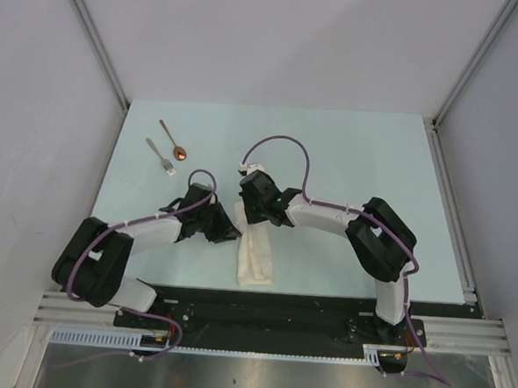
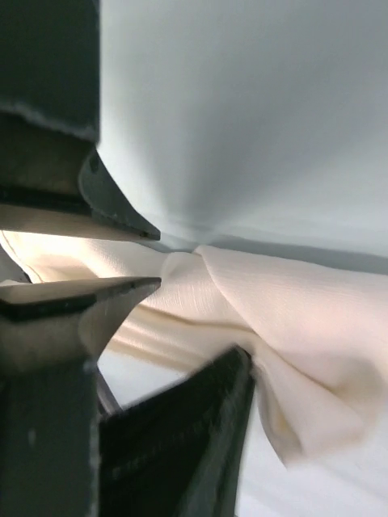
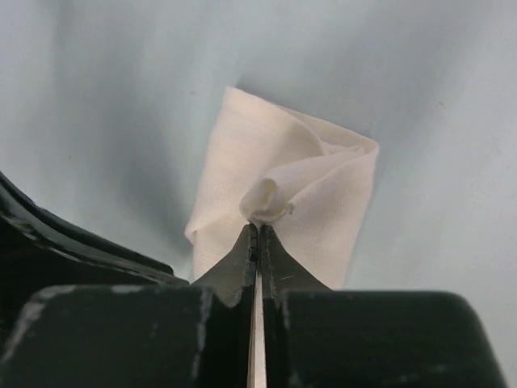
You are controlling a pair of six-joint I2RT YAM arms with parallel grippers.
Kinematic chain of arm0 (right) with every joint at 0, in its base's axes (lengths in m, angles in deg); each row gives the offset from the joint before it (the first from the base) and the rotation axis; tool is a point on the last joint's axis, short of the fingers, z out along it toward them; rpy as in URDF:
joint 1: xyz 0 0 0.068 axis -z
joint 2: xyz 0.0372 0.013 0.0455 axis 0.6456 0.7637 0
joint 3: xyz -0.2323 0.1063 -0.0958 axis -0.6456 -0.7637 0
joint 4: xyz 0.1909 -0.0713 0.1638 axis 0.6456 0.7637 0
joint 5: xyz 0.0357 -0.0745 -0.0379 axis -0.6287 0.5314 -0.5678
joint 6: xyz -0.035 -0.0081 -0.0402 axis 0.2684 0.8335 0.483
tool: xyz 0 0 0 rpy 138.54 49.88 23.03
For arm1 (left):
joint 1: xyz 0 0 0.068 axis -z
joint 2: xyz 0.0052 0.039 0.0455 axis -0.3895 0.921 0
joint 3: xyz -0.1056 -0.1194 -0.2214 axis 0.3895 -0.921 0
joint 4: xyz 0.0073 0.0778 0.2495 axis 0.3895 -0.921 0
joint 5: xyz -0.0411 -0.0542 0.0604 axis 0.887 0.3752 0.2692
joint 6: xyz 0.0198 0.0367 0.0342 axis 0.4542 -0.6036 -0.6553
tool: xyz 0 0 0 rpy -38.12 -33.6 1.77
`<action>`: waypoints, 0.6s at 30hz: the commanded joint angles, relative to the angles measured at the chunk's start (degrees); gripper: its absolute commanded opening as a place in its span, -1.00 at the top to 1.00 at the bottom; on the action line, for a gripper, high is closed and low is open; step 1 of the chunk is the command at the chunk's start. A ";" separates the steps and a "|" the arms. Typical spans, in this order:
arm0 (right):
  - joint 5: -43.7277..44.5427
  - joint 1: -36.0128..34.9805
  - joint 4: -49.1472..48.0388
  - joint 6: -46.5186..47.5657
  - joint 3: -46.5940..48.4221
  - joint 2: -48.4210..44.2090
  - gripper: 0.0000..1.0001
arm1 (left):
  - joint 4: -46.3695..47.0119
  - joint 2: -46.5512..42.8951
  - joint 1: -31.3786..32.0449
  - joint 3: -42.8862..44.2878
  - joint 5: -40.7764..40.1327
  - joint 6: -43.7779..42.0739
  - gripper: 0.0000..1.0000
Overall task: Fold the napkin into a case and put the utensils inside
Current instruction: Move the smaller rectangle folded napkin to the center of the board, then grasp the top corner of the smaller rectangle folded napkin from the folded napkin.
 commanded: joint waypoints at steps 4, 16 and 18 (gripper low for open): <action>-5.77 0.80 -7.99 1.12 -3.47 -2.83 1.00 | -8.00 -4.42 -8.77 11.46 3.23 -11.86 0.05; -8.78 3.00 -11.78 -0.98 -6.46 -3.17 0.96 | -13.81 11.94 -8.78 25.29 13.97 -19.61 -0.18; -8.95 3.27 -12.66 -1.42 -7.51 -3.79 0.94 | -13.90 12.03 -8.69 25.30 13.96 -20.23 -0.18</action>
